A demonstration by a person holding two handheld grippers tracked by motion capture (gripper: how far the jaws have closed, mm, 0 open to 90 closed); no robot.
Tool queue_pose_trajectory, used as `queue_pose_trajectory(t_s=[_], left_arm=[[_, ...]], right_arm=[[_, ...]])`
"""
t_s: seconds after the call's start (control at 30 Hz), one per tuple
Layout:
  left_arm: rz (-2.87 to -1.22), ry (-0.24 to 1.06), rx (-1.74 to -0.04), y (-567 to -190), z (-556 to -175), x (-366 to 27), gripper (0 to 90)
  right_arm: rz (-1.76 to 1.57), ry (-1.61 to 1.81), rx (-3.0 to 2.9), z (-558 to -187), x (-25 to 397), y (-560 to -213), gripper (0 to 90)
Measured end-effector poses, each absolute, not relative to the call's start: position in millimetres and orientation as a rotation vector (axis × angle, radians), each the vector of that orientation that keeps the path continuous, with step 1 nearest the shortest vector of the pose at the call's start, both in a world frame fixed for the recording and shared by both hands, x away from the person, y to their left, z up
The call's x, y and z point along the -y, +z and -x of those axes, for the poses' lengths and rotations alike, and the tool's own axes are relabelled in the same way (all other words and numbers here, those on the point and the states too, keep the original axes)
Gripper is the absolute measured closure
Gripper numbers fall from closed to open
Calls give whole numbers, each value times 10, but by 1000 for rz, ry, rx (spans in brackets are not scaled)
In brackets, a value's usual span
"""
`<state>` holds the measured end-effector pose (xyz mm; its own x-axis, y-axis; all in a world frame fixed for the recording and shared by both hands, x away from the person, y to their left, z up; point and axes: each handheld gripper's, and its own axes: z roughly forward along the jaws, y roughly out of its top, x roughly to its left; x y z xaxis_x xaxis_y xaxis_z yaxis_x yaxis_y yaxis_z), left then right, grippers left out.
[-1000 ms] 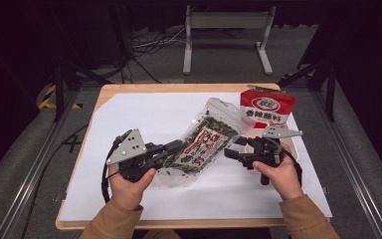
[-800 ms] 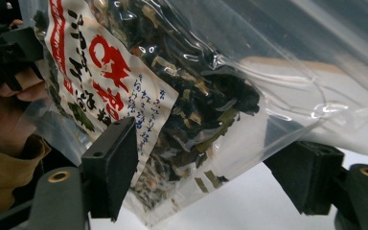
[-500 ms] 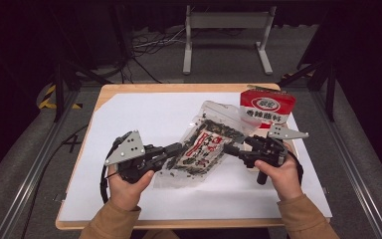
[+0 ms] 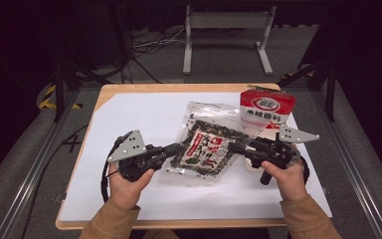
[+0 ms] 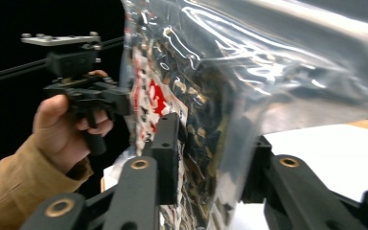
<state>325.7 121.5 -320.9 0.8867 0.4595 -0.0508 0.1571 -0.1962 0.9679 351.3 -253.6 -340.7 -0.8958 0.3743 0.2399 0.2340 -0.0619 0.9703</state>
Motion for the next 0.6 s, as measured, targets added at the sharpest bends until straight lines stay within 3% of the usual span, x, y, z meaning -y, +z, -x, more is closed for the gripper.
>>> queue_pose_trajectory(t_s=[0.17, 0.37, 0.6], left_arm=[[-1769, 272, -494, -3250, -3315, -1262, 876], [-1786, 267, -483, -3266, -3344, -1259, 838], [-1794, 272, -464, -3265, -3344, -1255, 660]], right_arm=[[-591, 2141, -2116, -3462, 2533, -3347, 753], [-543, 2126, -2119, -3403, 2533, -3267, 766], [-532, 2092, -2115, -3375, 2591, -3189, 768]])
